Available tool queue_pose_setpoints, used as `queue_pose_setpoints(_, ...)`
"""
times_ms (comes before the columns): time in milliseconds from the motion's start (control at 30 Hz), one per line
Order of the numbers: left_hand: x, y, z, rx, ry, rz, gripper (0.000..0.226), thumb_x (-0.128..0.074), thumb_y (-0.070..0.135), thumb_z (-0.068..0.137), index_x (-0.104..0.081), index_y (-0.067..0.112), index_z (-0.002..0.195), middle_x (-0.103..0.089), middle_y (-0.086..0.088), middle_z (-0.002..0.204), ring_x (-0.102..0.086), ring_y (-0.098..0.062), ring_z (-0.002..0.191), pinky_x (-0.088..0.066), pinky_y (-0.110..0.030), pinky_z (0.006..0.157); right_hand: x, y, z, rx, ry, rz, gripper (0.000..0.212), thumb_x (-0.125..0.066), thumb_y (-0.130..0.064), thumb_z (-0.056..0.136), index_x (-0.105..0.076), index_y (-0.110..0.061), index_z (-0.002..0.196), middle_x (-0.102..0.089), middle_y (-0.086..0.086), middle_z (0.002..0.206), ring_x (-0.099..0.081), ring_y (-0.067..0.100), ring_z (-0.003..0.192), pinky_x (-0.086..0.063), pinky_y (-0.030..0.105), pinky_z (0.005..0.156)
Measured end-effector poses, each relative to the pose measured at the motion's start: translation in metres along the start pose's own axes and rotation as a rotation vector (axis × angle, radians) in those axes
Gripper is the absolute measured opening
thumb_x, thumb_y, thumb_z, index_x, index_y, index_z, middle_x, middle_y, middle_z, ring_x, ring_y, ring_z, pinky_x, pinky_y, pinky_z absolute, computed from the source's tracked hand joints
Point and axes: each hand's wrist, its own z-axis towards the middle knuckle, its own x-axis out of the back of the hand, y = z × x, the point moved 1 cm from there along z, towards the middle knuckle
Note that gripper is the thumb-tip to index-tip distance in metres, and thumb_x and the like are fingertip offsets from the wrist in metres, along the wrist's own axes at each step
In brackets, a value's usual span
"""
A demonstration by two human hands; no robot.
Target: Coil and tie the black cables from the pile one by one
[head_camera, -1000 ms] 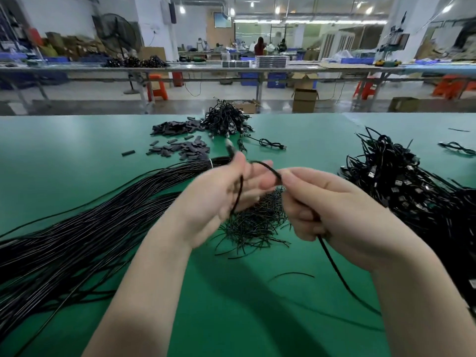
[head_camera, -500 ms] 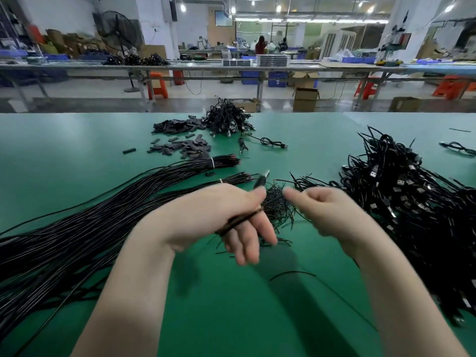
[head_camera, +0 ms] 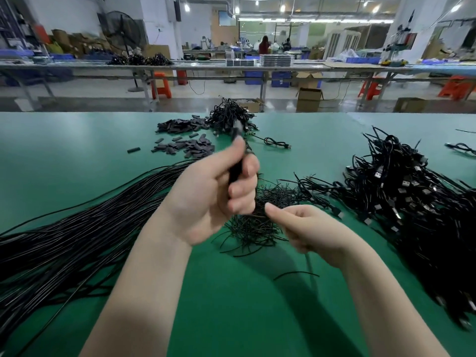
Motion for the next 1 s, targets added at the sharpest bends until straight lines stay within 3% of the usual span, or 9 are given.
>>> queue_pose_setpoints(133, 0.002, -0.010, 0.000, 0.150, -0.003, 0.570, 0.050, -0.043, 0.048, 0.098, -0.068, 0.021, 0.063, -0.051, 0.005, 0.046, -0.039, -0.008, 0.037, -0.032, -0.017, 0.042, 0.020, -0.012, -0.009, 0.081, 0.328, -0.042, 0.056, -0.062, -0.072, 0.066, -0.048, -0.019, 0.057, -0.032, -0.007, 0.049, -0.024, 0.012, 0.045, -0.021, 0.024, 0.046)
queue_pose_setpoints(233, -0.001, -0.015, 0.004, 0.223, 0.077, 0.740, 0.049, -0.031, 0.043, 0.104, -0.071, 0.017, 0.095, -0.075, -0.001, 0.074, -0.064, -0.010, 0.054, -0.044, -0.016, 0.051, 0.021, -0.034, -0.023, 0.231, 0.239, 0.178, 0.040, -0.053, -0.050, 0.093, -0.074, -0.022, 0.074, -0.031, -0.012, 0.049, -0.023, 0.008, 0.043, -0.022, 0.021, 0.044)
queue_pose_setpoints(300, -0.003, -0.015, 0.007, 0.159, 0.184, 0.597, 0.042, -0.030, 0.039, 0.105, -0.067, 0.019, 0.109, -0.077, 0.000, 0.093, -0.073, -0.012, 0.080, -0.054, -0.017, 0.067, 0.011, -0.047, -0.033, 0.332, 0.036, 0.235, 0.029, -0.051, -0.037, 0.096, -0.076, -0.023, 0.098, -0.034, -0.012, 0.054, -0.026, 0.007, 0.045, -0.026, 0.018, 0.044)
queue_pose_setpoints(367, -0.002, -0.012, 0.010, 0.043, 0.246, 0.329, 0.041, -0.030, 0.036, 0.105, -0.065, 0.015, 0.113, -0.076, -0.001, 0.100, -0.072, -0.011, 0.092, -0.056, -0.021, 0.079, 0.000, -0.049, -0.035, 0.370, -0.134, 0.256, 0.029, -0.050, -0.032, 0.094, -0.071, -0.024, 0.112, -0.037, -0.010, 0.058, -0.030, 0.007, 0.049, -0.031, 0.017, 0.046)
queue_pose_setpoints(500, -0.005, -0.002, 0.008, -0.105, 0.162, -0.173, 0.048, -0.029, 0.038, 0.103, -0.064, 0.007, 0.112, -0.074, -0.008, 0.106, -0.072, -0.015, 0.093, -0.058, -0.024, 0.077, -0.010, -0.036, -0.025, 0.287, -0.310, 0.144, 0.027, -0.046, -0.035, 0.096, -0.069, -0.021, 0.098, -0.041, -0.006, 0.059, -0.037, 0.009, 0.052, -0.036, 0.021, 0.053)
queue_pose_setpoints(633, -0.004, -0.001, 0.007, -0.150, 0.253, -0.193, 0.037, -0.035, 0.033, 0.104, -0.064, 0.013, 0.090, -0.066, 0.005, 0.069, -0.065, -0.008, 0.060, -0.055, -0.020, 0.058, -0.009, -0.024, -0.018, 0.181, -0.243, 0.047, 0.025, -0.049, -0.039, 0.091, -0.070, -0.027, 0.087, -0.043, -0.006, 0.059, -0.038, 0.010, 0.056, -0.038, 0.027, 0.060)
queue_pose_setpoints(733, -0.004, -0.008, 0.011, -0.136, 0.282, -0.089, 0.031, -0.036, 0.033, 0.104, -0.053, 0.017, 0.084, -0.048, 0.010, 0.056, -0.048, -0.006, 0.048, -0.045, -0.019, 0.051, -0.005, -0.024, -0.015, 0.176, -0.142, -0.102, 0.020, -0.051, -0.035, 0.096, -0.070, -0.028, 0.096, -0.063, -0.008, 0.069, -0.052, 0.008, 0.065, -0.045, 0.024, 0.066)
queue_pose_setpoints(867, -0.008, -0.016, 0.015, -0.122, 0.236, -0.007, 0.031, -0.036, 0.034, 0.103, -0.050, 0.016, 0.081, -0.057, 0.006, 0.058, -0.059, -0.010, 0.053, -0.047, -0.023, 0.052, -0.005, -0.029, -0.018, 0.291, -0.130, 0.119, 0.032, -0.068, -0.041, 0.081, -0.063, -0.040, 0.113, -0.072, -0.008, 0.103, -0.066, 0.013, 0.090, -0.053, 0.022, 0.071)
queue_pose_setpoints(1000, -0.013, -0.024, 0.017, -0.068, 0.155, -0.028, 0.033, -0.037, 0.041, 0.100, -0.051, 0.016, 0.084, -0.072, -0.005, 0.077, -0.072, -0.019, 0.076, -0.049, -0.039, 0.077, -0.016, -0.037, -0.016, 0.457, -0.009, 0.159, 0.026, -0.077, -0.036, 0.071, -0.070, -0.023, 0.092, -0.068, -0.009, 0.081, -0.062, 0.003, 0.077, -0.052, 0.018, 0.068)
